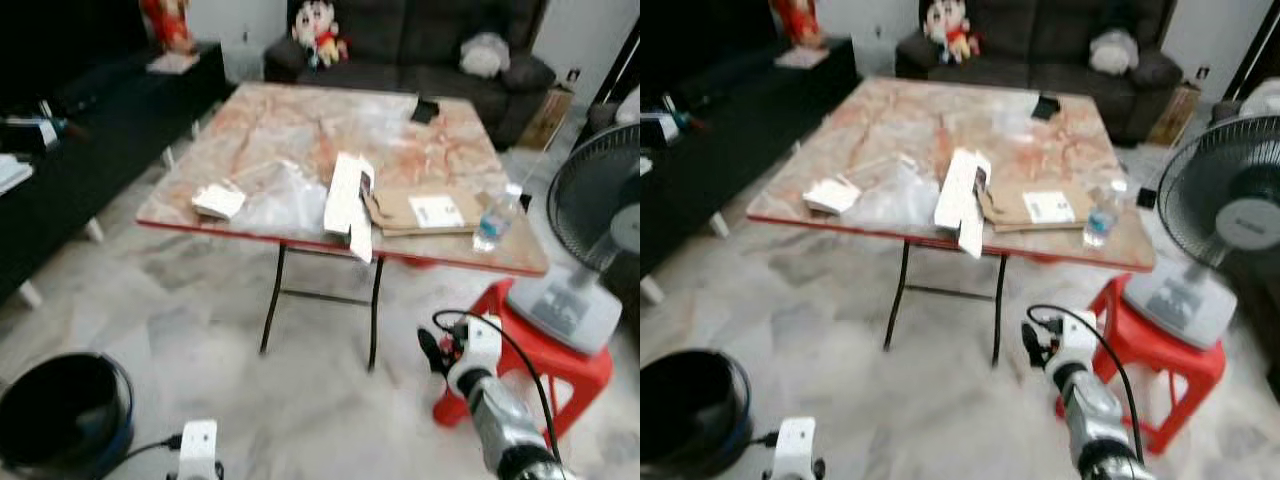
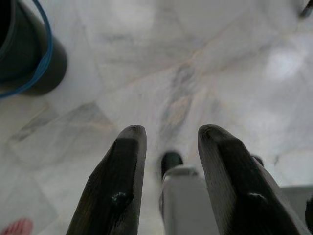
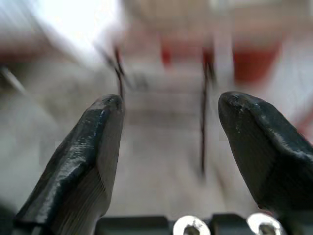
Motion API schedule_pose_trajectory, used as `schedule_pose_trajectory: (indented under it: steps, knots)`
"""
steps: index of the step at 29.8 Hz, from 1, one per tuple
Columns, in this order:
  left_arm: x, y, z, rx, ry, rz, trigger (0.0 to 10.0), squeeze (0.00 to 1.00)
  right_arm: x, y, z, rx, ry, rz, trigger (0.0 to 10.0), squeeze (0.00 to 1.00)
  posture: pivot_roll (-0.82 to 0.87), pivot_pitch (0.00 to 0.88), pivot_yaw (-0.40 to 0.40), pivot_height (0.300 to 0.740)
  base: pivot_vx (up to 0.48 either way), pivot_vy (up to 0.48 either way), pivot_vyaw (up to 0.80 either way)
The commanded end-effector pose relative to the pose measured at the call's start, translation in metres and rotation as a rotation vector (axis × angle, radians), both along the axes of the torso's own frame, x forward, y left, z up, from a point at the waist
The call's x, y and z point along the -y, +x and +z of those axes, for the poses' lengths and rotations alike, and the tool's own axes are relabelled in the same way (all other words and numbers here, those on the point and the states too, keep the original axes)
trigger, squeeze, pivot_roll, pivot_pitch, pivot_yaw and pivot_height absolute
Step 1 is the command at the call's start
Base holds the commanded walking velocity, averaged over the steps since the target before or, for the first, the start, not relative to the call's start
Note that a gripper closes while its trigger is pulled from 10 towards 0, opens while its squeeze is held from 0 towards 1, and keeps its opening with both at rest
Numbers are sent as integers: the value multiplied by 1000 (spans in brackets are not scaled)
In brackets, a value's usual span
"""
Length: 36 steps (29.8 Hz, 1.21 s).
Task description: Picking trash to rubbish bin
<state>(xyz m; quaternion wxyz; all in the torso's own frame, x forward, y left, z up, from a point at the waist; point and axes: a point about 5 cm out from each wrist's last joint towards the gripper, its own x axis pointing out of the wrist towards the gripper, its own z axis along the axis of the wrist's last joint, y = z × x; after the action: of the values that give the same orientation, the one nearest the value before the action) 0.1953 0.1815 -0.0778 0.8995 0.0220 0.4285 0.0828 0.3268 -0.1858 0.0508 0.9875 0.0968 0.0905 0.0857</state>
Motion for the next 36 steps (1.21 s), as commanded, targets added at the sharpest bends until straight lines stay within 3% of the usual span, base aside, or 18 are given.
schedule_pose_trajectory:
  steps: [1,6,7,11,12,13,24,25,26,27,28,36]
  knots:
    - [-7,2,2,18,13,17,10000,0,-17,13,23,112,33,50,10000,0,-42,0,-80,740,352,0,0]
    - [-5,12,8,53,9,0,10000,0,-43,25,52,234,76,128,10000,0,-34,0,-79,740,343,0,0]
    - [-6,13,8,53,10,1,10000,0,-57,28,63,276,90,184,10000,0,-34,0,-79,740,337,0,0]
    - [-7,12,8,47,10,5,10000,0,-76,28,79,338,123,267,10000,0,-31,0,-78,740,336,0,0]
    - [-8,11,7,40,12,4,10000,0,-83,26,85,356,139,304,10000,145,-33,0,-77,740,337,0,0]
    - [-8,8,6,34,12,3,10000,0,-89,25,89,371,151,330,10000,1000,-37,0,-76,740,334,0,0]
    - [-7,-3,-1,1,7,13,10000,0,-115,13,105,402,187,449,10000,1000,-37,0,-79,740,327,0,0]
    - [-7,-4,-1,1,4,15,10000,0,-118,12,104,394,181,460,10000,914,-35,0,-80,740,0,0,0]
    - [-7,-4,-1,1,4,15,10000,0,-118,12,104,394,181,460,10000,914,-35,0,-80,740,0,0,0]
    - [-7,-4,-1,2,3,15,10000,0,-118,11,104,390,181,463,10000,227,-35,0,-80,740,0,0,0]
    - [-7,-3,0,11,-6,20,10000,0,-120,10,104,384,179,468,10000,0,-35,0,-80,740,0,0,0]
    - [-7,-1,0,12,-5,24,10000,0,-121,10,98,338,166,459,10000,0,-34,0,-81,740,0,0,0]
